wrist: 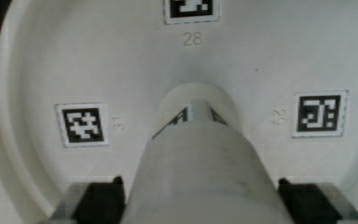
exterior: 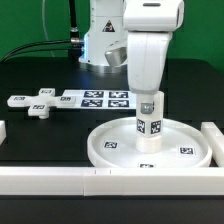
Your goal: Assemble round table
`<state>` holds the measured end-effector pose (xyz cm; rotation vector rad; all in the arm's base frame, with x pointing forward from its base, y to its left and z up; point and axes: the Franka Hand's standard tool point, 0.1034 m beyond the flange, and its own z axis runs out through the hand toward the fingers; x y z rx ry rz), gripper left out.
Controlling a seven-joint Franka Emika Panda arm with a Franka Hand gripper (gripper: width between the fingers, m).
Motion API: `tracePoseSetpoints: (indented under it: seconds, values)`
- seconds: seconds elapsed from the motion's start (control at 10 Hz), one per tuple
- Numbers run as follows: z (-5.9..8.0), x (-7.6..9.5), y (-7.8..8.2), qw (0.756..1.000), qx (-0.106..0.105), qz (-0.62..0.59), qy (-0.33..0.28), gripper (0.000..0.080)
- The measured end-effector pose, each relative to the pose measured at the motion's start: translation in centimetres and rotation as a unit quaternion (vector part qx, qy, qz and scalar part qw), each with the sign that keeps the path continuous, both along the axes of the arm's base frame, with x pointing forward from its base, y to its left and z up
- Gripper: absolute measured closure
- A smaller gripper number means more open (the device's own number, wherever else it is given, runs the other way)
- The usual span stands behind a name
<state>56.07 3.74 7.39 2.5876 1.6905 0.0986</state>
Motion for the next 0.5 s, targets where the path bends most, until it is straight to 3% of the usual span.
tracePoseSetpoints:
  seconds: [0.2,0.5]
  values:
    - [-0.12,-0.25,0.10,0.988,0.014,-0.157,0.005,0.0385]
    - [-0.17,-0.26,0.19,0.965,0.031,-0.259,0.005,0.0385]
